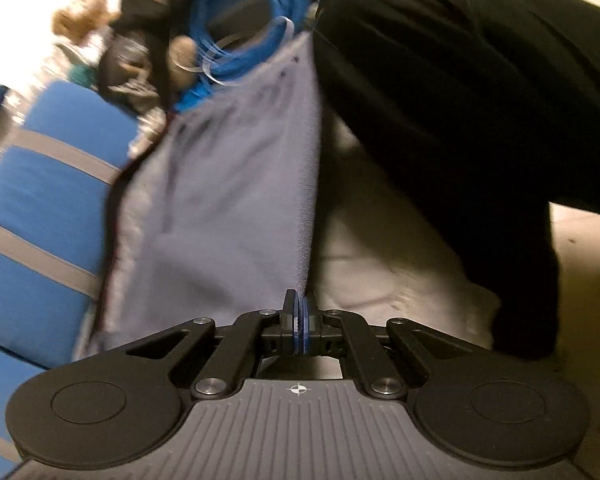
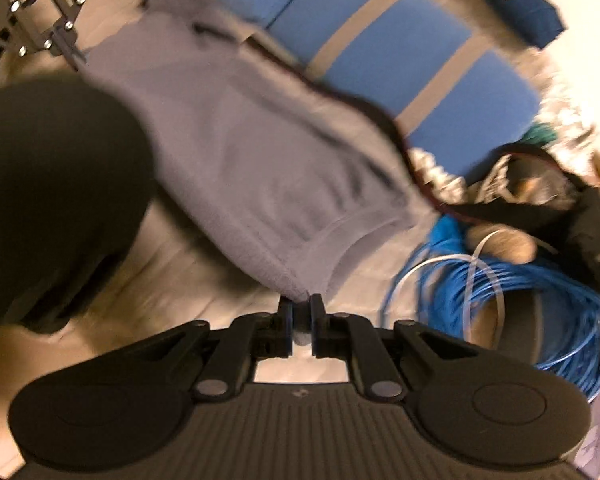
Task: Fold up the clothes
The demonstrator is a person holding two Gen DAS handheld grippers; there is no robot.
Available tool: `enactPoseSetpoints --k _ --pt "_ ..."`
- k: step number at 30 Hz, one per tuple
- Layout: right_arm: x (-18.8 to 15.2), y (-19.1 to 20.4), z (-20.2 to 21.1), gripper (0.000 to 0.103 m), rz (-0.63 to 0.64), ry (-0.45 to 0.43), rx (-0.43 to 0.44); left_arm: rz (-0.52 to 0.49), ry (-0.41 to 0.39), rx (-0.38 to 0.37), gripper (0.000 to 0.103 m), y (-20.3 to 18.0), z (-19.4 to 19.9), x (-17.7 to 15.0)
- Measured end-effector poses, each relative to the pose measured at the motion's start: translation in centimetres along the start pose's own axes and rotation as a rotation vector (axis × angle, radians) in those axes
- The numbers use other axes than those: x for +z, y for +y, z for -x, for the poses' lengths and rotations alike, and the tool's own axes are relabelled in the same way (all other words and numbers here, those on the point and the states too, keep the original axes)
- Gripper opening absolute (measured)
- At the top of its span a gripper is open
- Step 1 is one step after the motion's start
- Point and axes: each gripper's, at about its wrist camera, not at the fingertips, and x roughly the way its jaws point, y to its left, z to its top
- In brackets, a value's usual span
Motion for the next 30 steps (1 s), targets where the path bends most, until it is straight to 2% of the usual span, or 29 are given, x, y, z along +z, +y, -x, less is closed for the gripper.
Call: enactPoseSetpoints --k 3,4,6,7,8,9,10,13,16,17,19,21,27,29,30 --pt "-0.6 1.0 -1.2 0.009 0.007 0.037 0.024 -0.004 0.016 -0.023 0.002 -0.1 -0.5 -0.1" --pt "-0.6 1.1 -1.6 0.014 0.004 0.055 0.037 0.000 0.019 -0.032 0.002 -0.1 -0.8 -0.3" --pt "-0.6 0.6 -2.0 0.039 -0.034 0.085 0.082 0.008 0.020 -0.049 0.002 -0.1 -1.2 -0.7" --pt "-0.5 -0.1 -1.8 0.048 -0.086 0.080 0.114 0.012 0.021 -0.057 0.002 -0.1 -1.4 -1.0" --pt "-0.4 -1.0 -1.4 0.056 -0.151 0.062 0.140 0.020 0.021 -0.065 0.002 -0.1 -1.6 -1.2" --pt "-0.4 -2.0 -1.0 0.075 -0.230 0.032 0.162 0.032 0.018 -0.075 0.002 0.1 -1.9 -1.4" --pt "-0.4 -3.2 -0.7 0.081 -0.320 -0.009 0.181 0.047 0.013 -0.085 0.002 0.2 -2.2 -1.5" --pt "-0.1 -6.2 -0.7 0.081 -0.546 -0.128 0.214 0.105 -0.011 -0.110 0.002 0.7 -2.5 -2.1" --pt "0.7 -7.9 -2.3 0.077 -0.671 -0.182 0.181 0.131 -0.029 -0.128 0.002 1.1 -2.4 -2.4" --pt "1.0 -8.2 -3.2 0.075 -0.695 -0.178 0.172 0.136 -0.033 -0.132 0.002 1.2 -2.4 -2.5" --pt "1.7 -8.7 -5.2 0.058 -0.725 -0.158 0.147 0.141 -0.042 -0.136 0.003 1.2 -2.4 -2.7" --pt "2.2 -9.2 -7.5 0.049 -0.759 -0.128 0.134 0.149 -0.051 -0.140 0.003 1.3 -2.4 -2.8" --pt "2.1 -9.7 -12.1 0.043 -0.842 -0.026 0.104 0.166 -0.065 -0.148 0.003 1.4 -2.4 -3.0" --pt "2.0 -9.5 -12.7 0.033 -0.858 -0.021 0.105 0.166 -0.066 -0.149 0.003 1.5 -2.4 -3.0" --pt "1.9 -9.6 -12.7 0.021 -0.870 -0.027 0.099 0.167 -0.067 -0.148 0.003 1.5 -2.3 -2.9"
